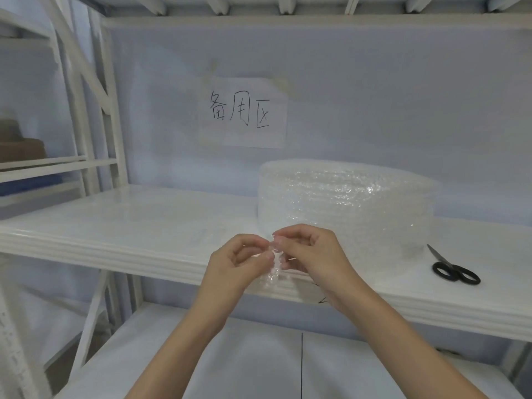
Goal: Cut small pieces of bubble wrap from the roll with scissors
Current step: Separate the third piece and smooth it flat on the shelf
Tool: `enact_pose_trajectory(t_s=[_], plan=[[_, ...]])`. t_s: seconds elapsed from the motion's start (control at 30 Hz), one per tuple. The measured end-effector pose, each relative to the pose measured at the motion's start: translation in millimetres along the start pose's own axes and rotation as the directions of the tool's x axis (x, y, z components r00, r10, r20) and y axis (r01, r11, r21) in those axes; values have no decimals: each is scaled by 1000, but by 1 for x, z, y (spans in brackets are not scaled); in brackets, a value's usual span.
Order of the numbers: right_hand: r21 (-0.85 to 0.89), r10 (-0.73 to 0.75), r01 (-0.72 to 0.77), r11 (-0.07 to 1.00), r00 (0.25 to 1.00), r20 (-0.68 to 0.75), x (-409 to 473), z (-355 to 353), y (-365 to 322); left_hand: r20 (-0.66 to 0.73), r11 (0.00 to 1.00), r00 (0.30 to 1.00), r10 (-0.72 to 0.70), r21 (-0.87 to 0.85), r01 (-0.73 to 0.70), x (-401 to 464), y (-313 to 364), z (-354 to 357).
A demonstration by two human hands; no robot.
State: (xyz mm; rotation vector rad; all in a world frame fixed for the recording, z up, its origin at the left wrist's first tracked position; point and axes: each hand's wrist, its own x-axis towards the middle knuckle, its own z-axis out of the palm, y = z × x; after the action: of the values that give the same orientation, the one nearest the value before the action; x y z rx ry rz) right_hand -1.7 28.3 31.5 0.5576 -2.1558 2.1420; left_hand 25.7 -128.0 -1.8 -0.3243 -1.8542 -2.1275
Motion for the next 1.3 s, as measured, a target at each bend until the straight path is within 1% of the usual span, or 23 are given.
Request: enact_pose_trajectory(t_s=[0.07, 0.2, 0.4, 0.5, 0.57, 0.63, 0.7, 0.8, 0.87, 1.03, 1.17, 1.23, 1.3], plan=[[10, -23, 23, 1000, 1000, -20, 8, 6, 2, -23, 1000, 999, -27, -15, 27, 5, -3, -5], [-5, -81, 81, 997, 996, -40, 24, 20, 4, -55, 999, 998, -34, 18, 35, 15, -5, -15], [-32, -73, 75, 997, 995, 71, 42, 40, 10, -96, 999, 995, -14, 33, 17, 26, -3, -42], [-52, -70, 73, 996, 995, 66, 54, 47, 13, -97, 996, 995, -18, 90, 27, 32, 0, -55], [-93, -65, 68, 993, 997, 32, 64, 50, 17, -137, 988, 990, 16, 157, 6, 39, 2, -67], [-188, -62, 59, 980, 998, -9, 76, 52, 23, -216, 974, 974, 70, 226, -20, 52, 3, -87], [-296, -62, 51, 954, 998, -30, 86, 54, 29, -286, 969, 953, 103, 244, -32, 67, 7, -109], [-402, -70, 49, 914, 997, -38, 95, 58, 37, -346, 975, 932, 107, 221, -30, 83, 8, -133], [-436, -51, 29, 899, 998, -40, 99, 63, 43, -357, 978, 930, 89, 209, -13, 91, 6, -140], [-435, 35, -56, 899, 998, -56, 112, 72, 48, -355, 988, 934, 36, 150, 19, 99, -1, -146], [-353, 144, -169, 920, 985, -94, 126, 82, 48, -369, 997, 928, -47, 39, 66, 102, -1, -153], [-341, 167, -190, 921, 981, -97, 132, 86, 49, -375, 996, 923, -86, -27, 82, 103, 0, -155], [-371, 161, -183, 910, 983, -90, 135, 87, 50, -375, 994, 921, -108, -50, 96, 106, 1, -155]])
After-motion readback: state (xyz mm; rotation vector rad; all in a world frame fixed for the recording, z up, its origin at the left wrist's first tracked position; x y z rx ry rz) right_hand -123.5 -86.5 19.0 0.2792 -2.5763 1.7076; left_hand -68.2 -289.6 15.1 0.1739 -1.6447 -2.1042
